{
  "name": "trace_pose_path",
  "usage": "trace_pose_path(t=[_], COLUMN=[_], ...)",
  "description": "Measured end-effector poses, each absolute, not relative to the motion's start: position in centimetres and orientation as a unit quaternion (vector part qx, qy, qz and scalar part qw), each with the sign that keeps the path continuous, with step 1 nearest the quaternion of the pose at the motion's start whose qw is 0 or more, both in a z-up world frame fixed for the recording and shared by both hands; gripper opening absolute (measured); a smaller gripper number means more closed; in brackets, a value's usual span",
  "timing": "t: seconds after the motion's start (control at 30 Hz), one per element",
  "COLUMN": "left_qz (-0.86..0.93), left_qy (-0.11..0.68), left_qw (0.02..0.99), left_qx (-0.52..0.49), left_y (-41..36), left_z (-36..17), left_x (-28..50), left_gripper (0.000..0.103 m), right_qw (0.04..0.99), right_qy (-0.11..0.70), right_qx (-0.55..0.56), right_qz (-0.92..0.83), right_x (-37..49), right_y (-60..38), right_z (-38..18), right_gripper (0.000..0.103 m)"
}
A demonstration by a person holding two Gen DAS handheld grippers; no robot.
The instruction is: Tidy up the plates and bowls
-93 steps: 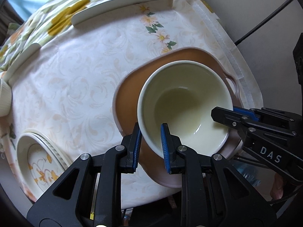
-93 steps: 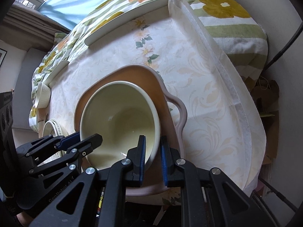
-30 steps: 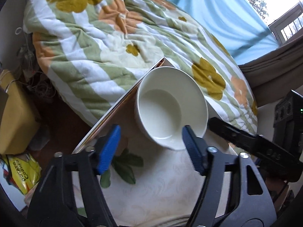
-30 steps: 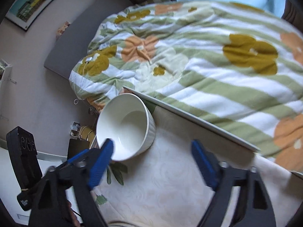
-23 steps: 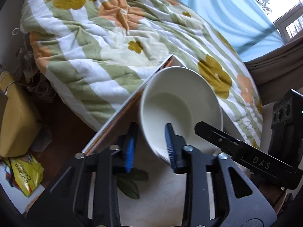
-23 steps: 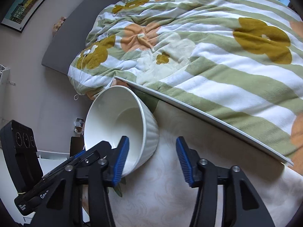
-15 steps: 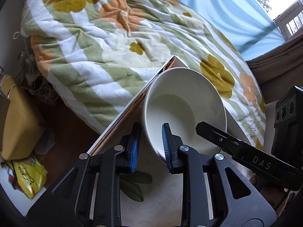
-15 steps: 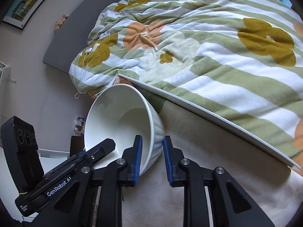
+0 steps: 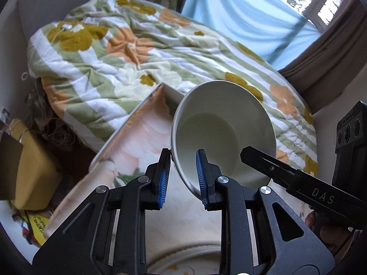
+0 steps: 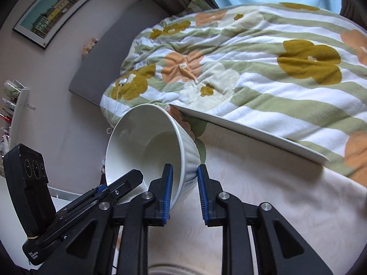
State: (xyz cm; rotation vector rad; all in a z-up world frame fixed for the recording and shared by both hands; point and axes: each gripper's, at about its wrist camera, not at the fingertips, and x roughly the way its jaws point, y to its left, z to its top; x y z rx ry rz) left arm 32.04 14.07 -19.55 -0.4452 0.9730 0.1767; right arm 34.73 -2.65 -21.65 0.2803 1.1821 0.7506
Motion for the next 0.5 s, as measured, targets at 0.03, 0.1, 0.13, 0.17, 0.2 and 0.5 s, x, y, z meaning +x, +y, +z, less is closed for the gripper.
trace_pose_path(t=[0.03,0.1,0.13,0.17,0.2,0.5], left_qz=[0.079,0.068,0.061,0.055,0.048,-0.022], left_qy=[0.458,0.45,0.447,0.444,0.441,0.45], left_qw=[0.861,0.868,0.871,0.874,0.876,0.878], left_qx=[-0.208,-0.199,-0.195,-0.191,-0.188,-0.163], left_y=[13.0,10.4,9.0,7.7,6.4,-6.8], left_z=[-18.6,-16.9,-16.1,-15.5,-14.9,-12.7], left_x=[31.3,29.7,28.9,28.2,27.5,20.6], left_gripper=[0.02,0.02,0.02,0.02,0.02,0.02], right_qw=[0.761,0.772,0.775,0.781,0.785,0.811], right_qy=[0.535,0.522,0.519,0.513,0.509,0.497], right_qx=[0.131,0.138,0.14,0.143,0.145,0.169], right_qz=[0.343,0.336,0.332,0.326,0.322,0.258], right_x=[33.8,31.7,31.0,29.6,28.9,19.8], right_y=[-3.6,-6.2,-7.2,-8.9,-9.8,-22.5], right_z=[-20.8,-18.9,-18.3,-17.3,-16.8,-13.8], right_gripper=[0.02,0.02,0.02,0.02,0.02,0.02])
